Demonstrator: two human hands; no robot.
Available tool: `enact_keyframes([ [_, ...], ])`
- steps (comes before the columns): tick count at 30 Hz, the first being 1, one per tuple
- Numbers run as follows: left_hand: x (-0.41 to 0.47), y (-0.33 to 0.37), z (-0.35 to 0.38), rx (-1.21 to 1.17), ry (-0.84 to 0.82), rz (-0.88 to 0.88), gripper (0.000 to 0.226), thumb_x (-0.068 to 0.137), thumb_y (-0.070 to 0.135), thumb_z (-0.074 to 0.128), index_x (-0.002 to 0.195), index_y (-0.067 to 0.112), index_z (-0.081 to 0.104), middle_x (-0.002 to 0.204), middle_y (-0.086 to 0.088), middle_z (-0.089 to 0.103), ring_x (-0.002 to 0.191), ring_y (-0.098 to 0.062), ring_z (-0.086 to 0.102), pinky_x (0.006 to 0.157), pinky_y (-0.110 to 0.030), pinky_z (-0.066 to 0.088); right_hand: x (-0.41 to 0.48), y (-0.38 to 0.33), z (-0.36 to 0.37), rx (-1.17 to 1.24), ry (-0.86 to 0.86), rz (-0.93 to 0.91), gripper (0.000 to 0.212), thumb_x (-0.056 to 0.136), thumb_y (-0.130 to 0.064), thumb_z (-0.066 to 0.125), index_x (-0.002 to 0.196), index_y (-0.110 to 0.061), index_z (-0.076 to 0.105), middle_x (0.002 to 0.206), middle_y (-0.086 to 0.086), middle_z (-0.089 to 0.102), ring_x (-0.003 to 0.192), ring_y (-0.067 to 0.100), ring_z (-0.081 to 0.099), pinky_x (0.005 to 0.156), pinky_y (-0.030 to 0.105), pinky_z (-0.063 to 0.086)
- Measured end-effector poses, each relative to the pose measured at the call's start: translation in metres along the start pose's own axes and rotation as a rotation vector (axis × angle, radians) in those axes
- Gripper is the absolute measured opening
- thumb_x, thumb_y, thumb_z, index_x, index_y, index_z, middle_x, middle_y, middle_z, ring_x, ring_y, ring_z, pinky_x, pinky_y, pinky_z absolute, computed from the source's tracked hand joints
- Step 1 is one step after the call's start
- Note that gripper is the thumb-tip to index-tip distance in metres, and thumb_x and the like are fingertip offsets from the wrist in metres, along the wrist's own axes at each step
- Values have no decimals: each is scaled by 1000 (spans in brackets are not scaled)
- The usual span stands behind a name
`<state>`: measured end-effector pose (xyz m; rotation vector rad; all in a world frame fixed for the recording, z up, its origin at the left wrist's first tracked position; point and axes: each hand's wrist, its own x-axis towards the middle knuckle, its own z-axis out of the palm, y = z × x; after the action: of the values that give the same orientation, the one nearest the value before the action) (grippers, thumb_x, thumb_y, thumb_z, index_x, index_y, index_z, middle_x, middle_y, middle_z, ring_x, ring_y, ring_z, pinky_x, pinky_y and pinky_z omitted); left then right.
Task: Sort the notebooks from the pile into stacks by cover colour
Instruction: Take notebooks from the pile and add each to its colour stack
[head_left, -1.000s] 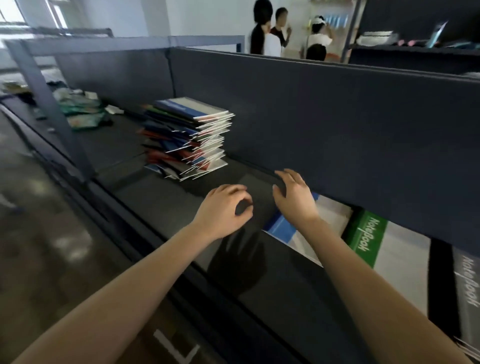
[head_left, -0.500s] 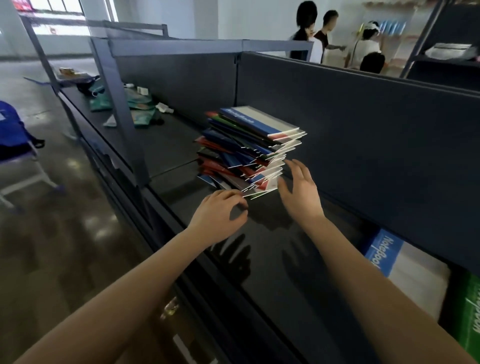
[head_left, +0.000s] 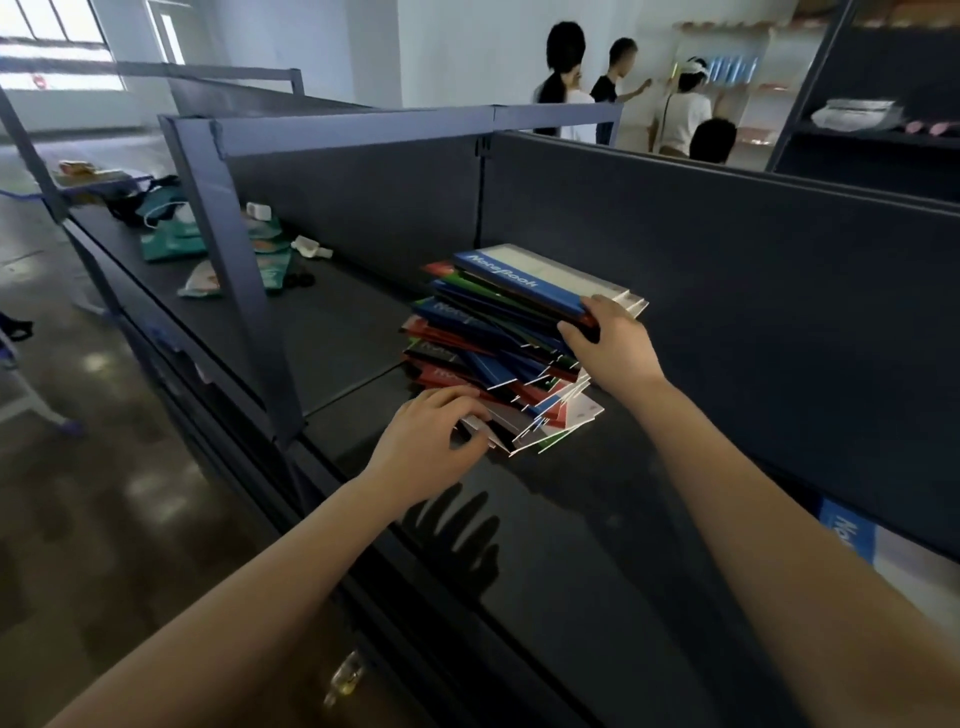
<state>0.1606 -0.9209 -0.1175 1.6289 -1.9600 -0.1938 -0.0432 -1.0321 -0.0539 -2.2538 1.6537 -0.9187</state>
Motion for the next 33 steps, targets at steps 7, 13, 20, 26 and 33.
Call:
enact_keyframes([
  [7,11,-23,0,-35,-43,15,22,94,33,55,114,27,62,135,13,51,128,-7,40,105,-28,28,4,-4,-9,16,46,51,45,93,-41,56,131,-18,57,126,6,62,115,21,56,94,25,43],
  [13,14,-32,0,-110,-76,46,20,93,32,56,112,30,61,131,17,51,126,-4,40,105,-27,29,4,-11,-13,-87,71,63,38,95,-45,51,125,-26,62,118,3,66,109,23,59,93,36,49],
  [20,13,-31,-11,-499,64,-15,34,93,20,59,125,28,53,123,15,57,116,-1,52,104,-29,42,-19,-27,-5,-372,300,-63,37,100,-41,42,120,-21,66,89,11,73,89,35,64,111,42,27],
  [26,18,-2,-32,-1202,191,-265,42,98,21,50,135,31,32,132,2,53,117,-15,58,96,-40,51,-47,-33,12,-326,600,-355,32,93,-39,53,91,-17,76,64,0,67,56,19,61,72,34,52],
  [33,26,24,-36,-1464,134,-291,65,98,19,52,149,34,15,132,-2,53,113,-24,61,78,-44,58,-78,-55,33,-84,680,-447,35,92,-46,56,91,-17,77,79,0,71,62,14,67,44,30,50],
])
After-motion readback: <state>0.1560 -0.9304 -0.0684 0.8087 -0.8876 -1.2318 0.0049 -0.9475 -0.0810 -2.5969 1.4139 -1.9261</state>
